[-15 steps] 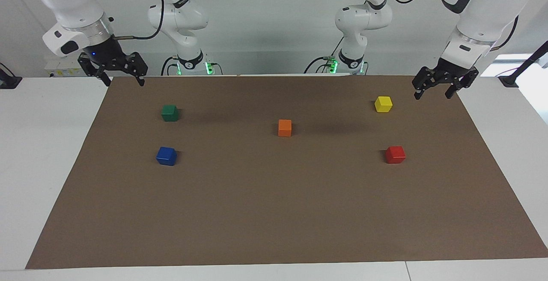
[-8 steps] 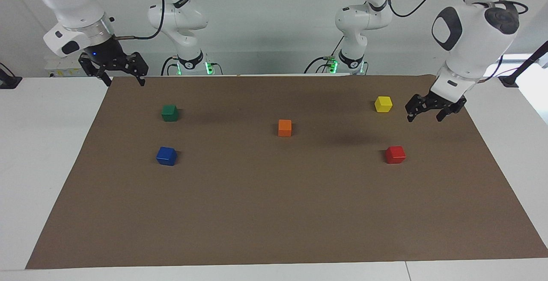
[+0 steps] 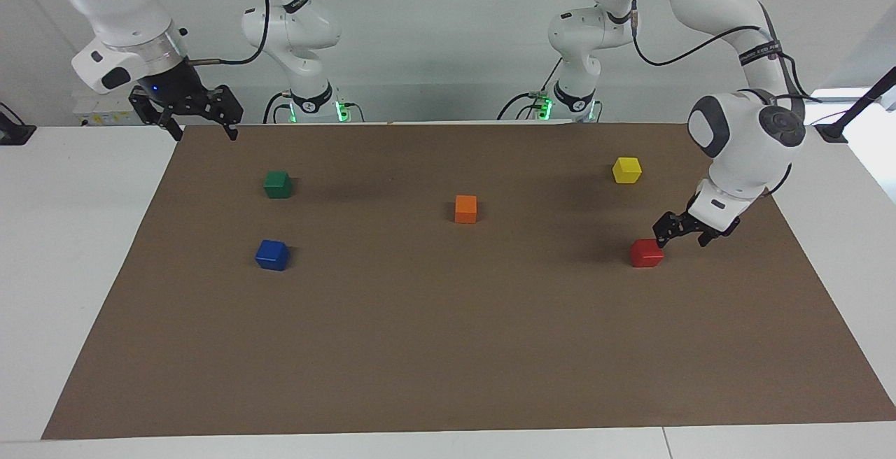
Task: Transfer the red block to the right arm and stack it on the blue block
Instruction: 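Reach the left gripper to the red cube and grasp it, then carry the red cube toward the right gripper while the right gripper approaches, then grasp the red cube with the right gripper while the left gripper opens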
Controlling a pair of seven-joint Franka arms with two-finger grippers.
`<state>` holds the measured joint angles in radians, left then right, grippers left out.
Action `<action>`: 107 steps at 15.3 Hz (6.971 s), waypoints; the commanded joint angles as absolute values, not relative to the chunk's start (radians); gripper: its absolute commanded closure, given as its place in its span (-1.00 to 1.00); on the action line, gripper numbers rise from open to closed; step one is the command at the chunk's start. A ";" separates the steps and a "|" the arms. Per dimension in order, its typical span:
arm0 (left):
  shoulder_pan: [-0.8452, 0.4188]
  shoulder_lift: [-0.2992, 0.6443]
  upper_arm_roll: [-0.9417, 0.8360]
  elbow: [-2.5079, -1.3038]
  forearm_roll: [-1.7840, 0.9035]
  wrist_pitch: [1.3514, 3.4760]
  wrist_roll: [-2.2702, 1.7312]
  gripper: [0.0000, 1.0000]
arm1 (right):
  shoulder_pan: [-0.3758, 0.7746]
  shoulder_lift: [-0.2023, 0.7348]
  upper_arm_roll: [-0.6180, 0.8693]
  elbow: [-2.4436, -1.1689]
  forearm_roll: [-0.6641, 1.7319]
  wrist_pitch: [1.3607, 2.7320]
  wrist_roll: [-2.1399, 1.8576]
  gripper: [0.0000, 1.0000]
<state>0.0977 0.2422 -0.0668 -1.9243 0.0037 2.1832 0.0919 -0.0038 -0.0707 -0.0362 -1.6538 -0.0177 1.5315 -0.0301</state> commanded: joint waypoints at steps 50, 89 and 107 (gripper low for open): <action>-0.010 -0.005 -0.281 -1.655 -0.693 1.681 -1.516 1.00 | 0.067 0.284 -0.018 -2.229 1.830 1.091 -0.876 -1.00; -0.356 -0.259 -0.282 -2.152 -0.942 2.306 -1.755 1.00 | 0.339 0.311 -0.017 -2.220 2.175 1.252 -0.799 1.00; -0.348 -0.268 -0.276 -2.140 -0.934 2.309 -1.830 -1.00 | 0.321 0.311 -0.018 -2.197 2.187 1.258 -0.733 1.00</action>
